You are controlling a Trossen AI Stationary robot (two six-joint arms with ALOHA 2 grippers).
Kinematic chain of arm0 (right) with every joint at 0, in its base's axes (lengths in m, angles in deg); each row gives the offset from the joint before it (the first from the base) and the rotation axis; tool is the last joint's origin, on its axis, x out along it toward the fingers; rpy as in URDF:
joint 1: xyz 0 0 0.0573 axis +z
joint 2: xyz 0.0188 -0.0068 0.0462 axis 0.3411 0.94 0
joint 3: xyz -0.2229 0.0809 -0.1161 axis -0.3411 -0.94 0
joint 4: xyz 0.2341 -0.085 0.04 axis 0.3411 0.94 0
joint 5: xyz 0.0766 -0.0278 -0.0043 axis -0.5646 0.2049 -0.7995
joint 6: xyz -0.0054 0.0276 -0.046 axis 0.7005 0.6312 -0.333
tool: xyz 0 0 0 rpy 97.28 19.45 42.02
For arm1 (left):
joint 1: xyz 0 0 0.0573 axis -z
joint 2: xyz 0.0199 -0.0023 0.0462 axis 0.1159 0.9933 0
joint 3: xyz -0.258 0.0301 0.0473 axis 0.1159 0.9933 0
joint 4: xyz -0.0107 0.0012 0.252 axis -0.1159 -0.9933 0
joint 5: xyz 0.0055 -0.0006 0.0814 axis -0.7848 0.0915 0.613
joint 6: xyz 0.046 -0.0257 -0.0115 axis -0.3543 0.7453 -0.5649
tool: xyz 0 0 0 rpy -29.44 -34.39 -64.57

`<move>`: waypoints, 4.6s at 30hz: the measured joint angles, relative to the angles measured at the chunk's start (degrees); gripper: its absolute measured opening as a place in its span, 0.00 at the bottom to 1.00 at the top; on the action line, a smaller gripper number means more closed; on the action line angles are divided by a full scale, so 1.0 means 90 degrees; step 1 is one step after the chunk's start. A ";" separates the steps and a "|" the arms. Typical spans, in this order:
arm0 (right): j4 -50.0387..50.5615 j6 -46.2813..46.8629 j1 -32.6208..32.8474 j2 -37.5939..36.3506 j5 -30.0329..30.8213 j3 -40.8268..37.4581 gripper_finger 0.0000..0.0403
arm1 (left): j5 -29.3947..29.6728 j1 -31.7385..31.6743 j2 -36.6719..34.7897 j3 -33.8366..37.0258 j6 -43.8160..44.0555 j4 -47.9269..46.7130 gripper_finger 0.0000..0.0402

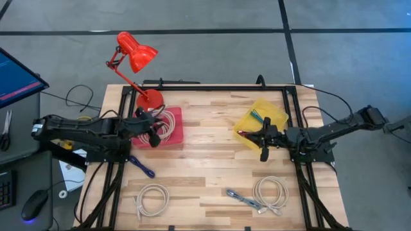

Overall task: Pick & Place USB Port
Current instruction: Put the purple USB cable into the yellow bin

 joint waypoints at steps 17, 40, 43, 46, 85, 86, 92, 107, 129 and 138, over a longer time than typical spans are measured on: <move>-0.0421 -0.0201 0.0178 0.0000 0.0022 0.0000 0.02 | -0.1274 0.0743 -0.0017 0.0000 -0.0307 0.0061 0.23; -0.0827 -0.0571 -0.0295 0.0000 0.0023 0.0002 0.02 | -0.1276 0.0735 -0.0017 0.0005 -0.0007 0.0320 0.23; -0.0817 -0.0571 -0.0321 0.0000 0.0020 0.0002 0.02 | -0.1399 0.0749 -0.0017 0.0005 -0.0216 0.0384 0.23; -0.0794 -0.0571 -0.0321 0.0002 0.0020 0.0000 0.02 | -0.1926 0.0828 -0.0017 0.0005 -0.0823 0.0292 0.21; -0.0412 -0.0330 -0.0325 0.0007 0.0022 0.0002 0.02 | -0.2563 0.3187 0.1807 -0.0784 0.0301 -0.1616 0.03; -0.0346 -0.0328 -0.0325 0.0007 0.0022 0.0002 0.02 | -0.2563 0.3187 0.1807 -0.0784 0.0301 -0.1616 0.04; 0.0139 -0.0328 -0.0325 0.0007 0.0022 0.0002 0.02 | -0.2567 0.3187 0.1897 -0.0786 0.0305 -0.1632 0.08; 0.0290 -0.0328 -0.0325 0.0007 0.0022 0.0002 0.02 | -0.3240 0.3200 0.2885 -0.0787 0.0186 -0.1621 0.18; 0.0518 -0.0330 -0.0325 0.0007 0.0022 0.0002 0.02 | -0.3346 0.3486 0.4139 -0.0787 0.0182 -0.1609 0.19; 0.0534 -0.0328 -0.0324 0.0007 0.0022 0.0002 0.02 | -0.3279 0.3486 0.4367 -0.0804 0.0209 -0.1572 0.19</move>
